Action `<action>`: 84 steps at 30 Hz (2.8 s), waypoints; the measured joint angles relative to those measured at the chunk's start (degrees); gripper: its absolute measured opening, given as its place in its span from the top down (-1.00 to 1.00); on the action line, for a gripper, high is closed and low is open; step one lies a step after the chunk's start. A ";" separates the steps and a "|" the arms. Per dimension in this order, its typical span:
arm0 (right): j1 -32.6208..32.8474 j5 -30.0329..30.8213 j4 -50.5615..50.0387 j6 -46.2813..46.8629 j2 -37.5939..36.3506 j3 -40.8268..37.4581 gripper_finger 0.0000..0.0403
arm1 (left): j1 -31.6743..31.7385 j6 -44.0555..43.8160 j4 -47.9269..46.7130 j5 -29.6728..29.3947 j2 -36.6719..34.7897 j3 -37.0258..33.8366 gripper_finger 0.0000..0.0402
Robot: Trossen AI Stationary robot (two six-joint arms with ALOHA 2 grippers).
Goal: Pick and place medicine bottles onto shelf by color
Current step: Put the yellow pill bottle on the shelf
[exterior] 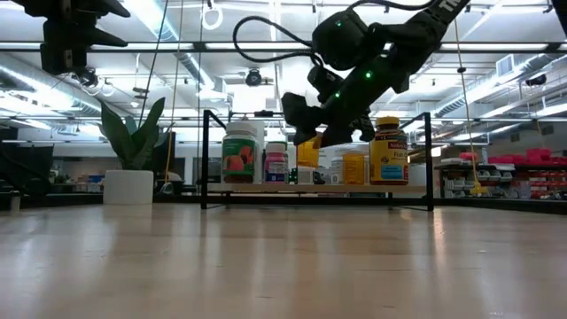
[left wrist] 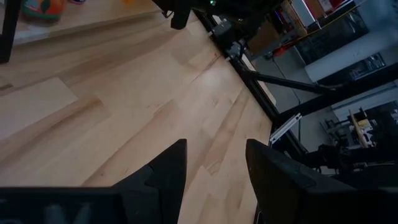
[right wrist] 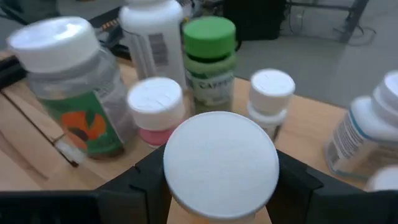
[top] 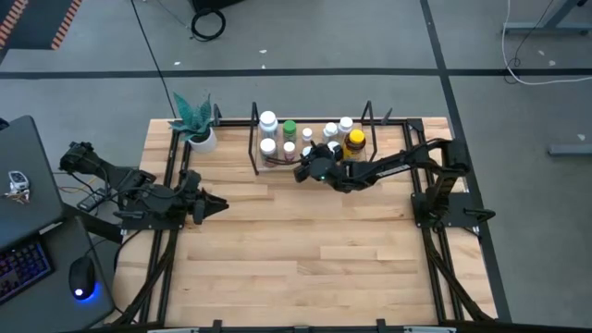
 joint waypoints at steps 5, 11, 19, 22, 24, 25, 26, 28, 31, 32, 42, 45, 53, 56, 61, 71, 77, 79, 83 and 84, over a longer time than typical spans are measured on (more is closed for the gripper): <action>-0.88 -0.72 -3.55 5.39 0.00 0.00 -0.02 | -0.01 0.04 -0.08 0.00 -0.01 0.00 0.14; -0.95 -1.05 -4.10 3.57 0.00 0.00 -0.02 | 0.00 0.06 -0.09 0.00 -0.01 0.00 0.14; -1.80 -3.98 -4.76 3.46 0.00 -0.68 -0.04 | 0.00 0.08 -0.09 0.00 -0.01 0.00 0.14; -2.22 -4.23 -4.46 2.81 0.00 -0.68 -0.06 | -0.01 0.06 -0.09 0.00 -0.01 0.00 0.14; -2.63 -4.99 -4.48 0.74 0.00 -0.68 -0.07 | 0.00 0.08 -0.09 0.00 -0.01 0.00 0.14; -2.83 -5.36 -4.47 -0.07 0.00 -0.68 -0.07 | -0.02 0.08 -0.08 0.00 -0.01 0.00 0.14; -3.05 -5.67 -4.48 -0.65 0.00 -0.68 -0.07 | -0.02 0.08 -0.09 0.00 -0.01 0.00 0.14; -3.43 -6.28 -4.48 -1.04 0.00 -0.68 -0.07 | 0.00 0.08 -0.09 0.00 -0.01 0.00 0.14; -4.02 -6.52 -4.47 -0.76 0.00 -0.68 -0.08 | 0.00 0.08 -0.07 0.00 0.01 0.00 0.14; -4.19 -6.56 -4.46 -0.62 0.00 -0.70 -0.09 | 0.00 0.08 -0.07 0.00 -0.01 0.00 0.14; -4.93 -10.12 -4.44 -0.54 0.00 -0.70 -0.30 | 0.00 0.10 -0.07 0.00 -0.01 0.00 0.14; -4.95 -10.12 -4.44 -0.99 -0.02 -0.70 -0.40 | -0.02 0.10 -0.07 0.02 -0.01 0.00 0.14; -3.14 -10.15 -4.38 -9.27 -0.02 1.40 -0.47 | -0.01 0.08 -0.04 0.00 -0.01 0.00 0.14; -2.72 -10.12 -4.40 -13.34 -0.03 2.80 -0.47 | -0.02 0.08 -0.04 0.02 0.01 0.00 0.14; -2.93 -10.06 -4.48 -15.90 -0.04 4.40 -0.47 | -0.01 0.06 0.00 0.02 0.00 0.00 0.14; -2.32 -10.61 -4.47 -23.19 -0.26 7.37 -0.46 | -0.02 -0.38 0.11 0.39 0.00 0.00 0.14; 0.78 -16.54 -6.12 -22.43 -0.28 9.33 -0.42 | -0.02 -0.40 0.09 0.42 -0.01 0.00 0.14; 1.68 -17.29 -8.37 -20.09 -0.28 9.33 -0.39 | -0.02 -0.31 0.07 0.42 -0.01 0.00 0.14; 2.31 -17.87 -19.24 -12.59 -0.29 9.32 -0.30 | -0.02 0.00 0.04 0.42 -0.01 0.00 0.14; 2.28 -18.39 -21.95 -10.82 -0.28 9.31 -0.28 | -0.02 0.01 0.03 0.42 -0.01 0.00 0.14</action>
